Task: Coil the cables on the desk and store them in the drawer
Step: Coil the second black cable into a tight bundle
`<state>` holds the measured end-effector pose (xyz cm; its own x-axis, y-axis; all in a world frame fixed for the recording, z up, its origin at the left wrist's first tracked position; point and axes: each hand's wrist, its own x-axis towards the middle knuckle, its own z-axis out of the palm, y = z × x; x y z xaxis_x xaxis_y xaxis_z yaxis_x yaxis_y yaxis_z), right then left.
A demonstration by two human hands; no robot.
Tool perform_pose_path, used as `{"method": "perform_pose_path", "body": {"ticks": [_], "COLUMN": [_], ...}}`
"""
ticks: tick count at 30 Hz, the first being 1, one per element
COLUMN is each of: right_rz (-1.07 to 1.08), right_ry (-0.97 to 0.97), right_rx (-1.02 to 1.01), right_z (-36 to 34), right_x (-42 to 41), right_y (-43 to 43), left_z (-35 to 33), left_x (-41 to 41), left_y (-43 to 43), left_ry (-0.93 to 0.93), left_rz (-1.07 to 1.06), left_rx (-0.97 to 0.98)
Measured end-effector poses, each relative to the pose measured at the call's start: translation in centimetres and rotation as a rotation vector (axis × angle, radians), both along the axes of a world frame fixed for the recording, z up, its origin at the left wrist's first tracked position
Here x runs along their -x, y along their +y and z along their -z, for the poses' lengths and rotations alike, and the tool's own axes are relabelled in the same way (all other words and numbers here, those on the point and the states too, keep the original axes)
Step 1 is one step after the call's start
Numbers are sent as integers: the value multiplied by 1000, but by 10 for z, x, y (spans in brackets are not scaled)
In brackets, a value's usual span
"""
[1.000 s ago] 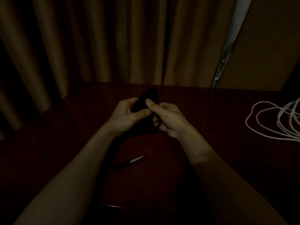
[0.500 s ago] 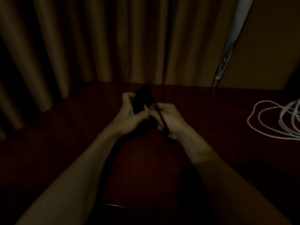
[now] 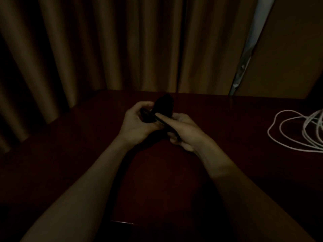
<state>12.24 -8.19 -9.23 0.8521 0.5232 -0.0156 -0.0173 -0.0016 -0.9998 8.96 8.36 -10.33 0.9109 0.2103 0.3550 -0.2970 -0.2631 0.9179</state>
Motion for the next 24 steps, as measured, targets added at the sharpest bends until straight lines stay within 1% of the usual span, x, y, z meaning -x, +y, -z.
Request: {"method": "perform_pose_path", "body": {"ticks": [3,5,7,9,11,13,15,17,22,24], "right_rz": [52,46,42,61,108,132,111,87,102,146], "right_ry": [-38,-28,-18,-60,-138,-167,-191,-217,-212,-216], "right_rx": [54,29,8,32,65,41,25,33,55,53], "right_z": [0,-1,-1,-1,1,1,0,-1,-2,-1], "right_x": [7,8,5,0,-7,-12,-14,-15,-17,-16], "right_y": [6,5,1,-6,-13,-19,-22,-24,-28,-26], "left_z": [0,1,2,1,-2,-6,-8,-10,-14,-14], "left_x": [1,1,2,3,5,8,9,9,11,8], "left_y": [-6,-8,-5,-1,3,7,13,20,17,11], "left_ry": [-72,-88,-67,0,85,169,240,278,336,319], "left_rz": [-8,4,37,122,228,332,416,467,493,396], "left_rx": [-52,-89,-141,-146,-71,72,179,222,235,266]}}
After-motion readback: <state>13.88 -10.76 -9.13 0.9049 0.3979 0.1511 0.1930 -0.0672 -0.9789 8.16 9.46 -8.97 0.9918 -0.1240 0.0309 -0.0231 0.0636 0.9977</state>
